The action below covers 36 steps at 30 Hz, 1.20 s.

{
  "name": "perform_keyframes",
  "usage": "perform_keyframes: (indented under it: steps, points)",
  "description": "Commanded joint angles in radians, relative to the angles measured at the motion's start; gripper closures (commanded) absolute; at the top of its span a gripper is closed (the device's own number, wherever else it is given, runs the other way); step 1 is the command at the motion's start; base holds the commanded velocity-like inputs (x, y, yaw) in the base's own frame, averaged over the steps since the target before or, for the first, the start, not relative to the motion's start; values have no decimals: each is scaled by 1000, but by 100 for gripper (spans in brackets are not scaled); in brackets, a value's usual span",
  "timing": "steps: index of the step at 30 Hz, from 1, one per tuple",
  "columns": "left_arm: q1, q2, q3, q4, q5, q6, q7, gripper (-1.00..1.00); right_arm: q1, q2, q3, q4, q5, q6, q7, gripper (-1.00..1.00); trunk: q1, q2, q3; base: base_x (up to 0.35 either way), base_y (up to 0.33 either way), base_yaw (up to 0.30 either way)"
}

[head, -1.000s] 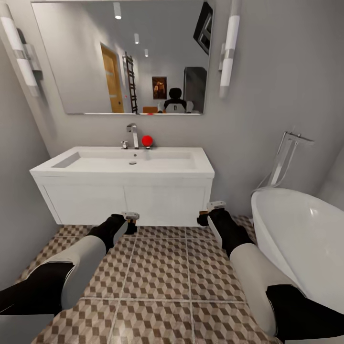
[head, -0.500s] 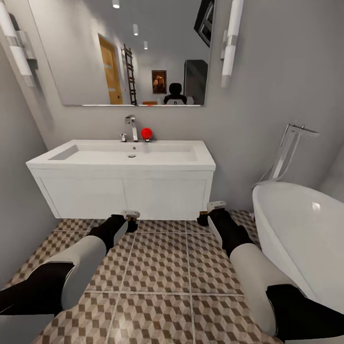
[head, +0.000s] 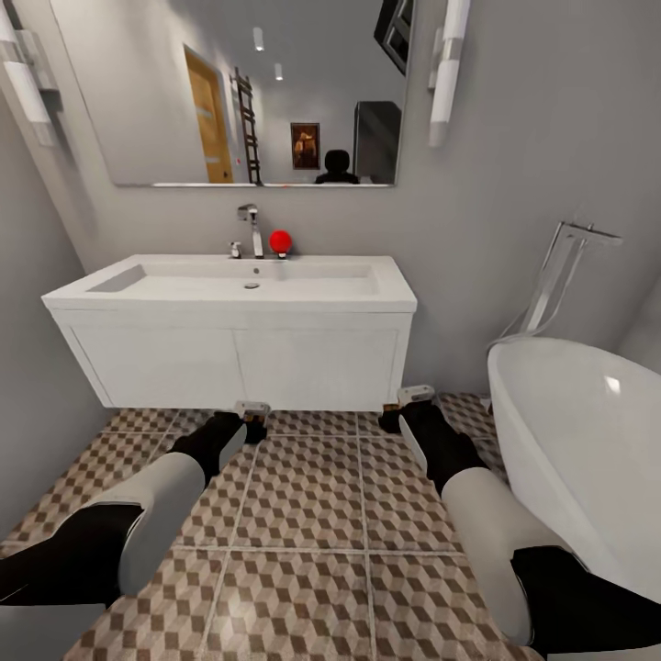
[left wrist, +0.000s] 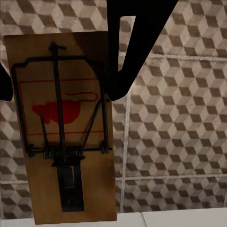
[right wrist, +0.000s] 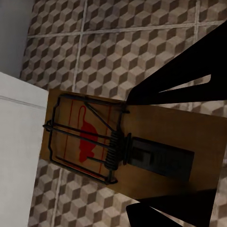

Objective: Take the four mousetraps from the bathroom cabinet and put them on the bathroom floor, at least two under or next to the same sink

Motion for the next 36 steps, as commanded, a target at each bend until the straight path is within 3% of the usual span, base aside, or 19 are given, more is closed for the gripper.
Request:
perform_keyframes:
  steps: [1, 14, 25, 36]
  points:
    - [0, 0, 1, -2, -8, 4, 1, 100, 0, 0, 1, -1, 3, 2, 0, 100, 4, -8, -6, 0, 0, 0]
    - [0, -1, 0, 4, -8, -21, 0, 100, 0, 1, 73, -1, 3, -4, 0, 100, 54, -99, -68, 0, 0, 0]
    - [-1, -5, 0, 15, -8, -23, 0, 100, 0, 1, 77, -1, 3, -5, 0, 100, 96, -176, -120, 0, 0, 0]
    - [0, -10, 0, 19, -8, -23, -47, 100, 0, 0, 77, 2, 3, -5, 0, 100, 138, -253, -172, 0, 0, 0]
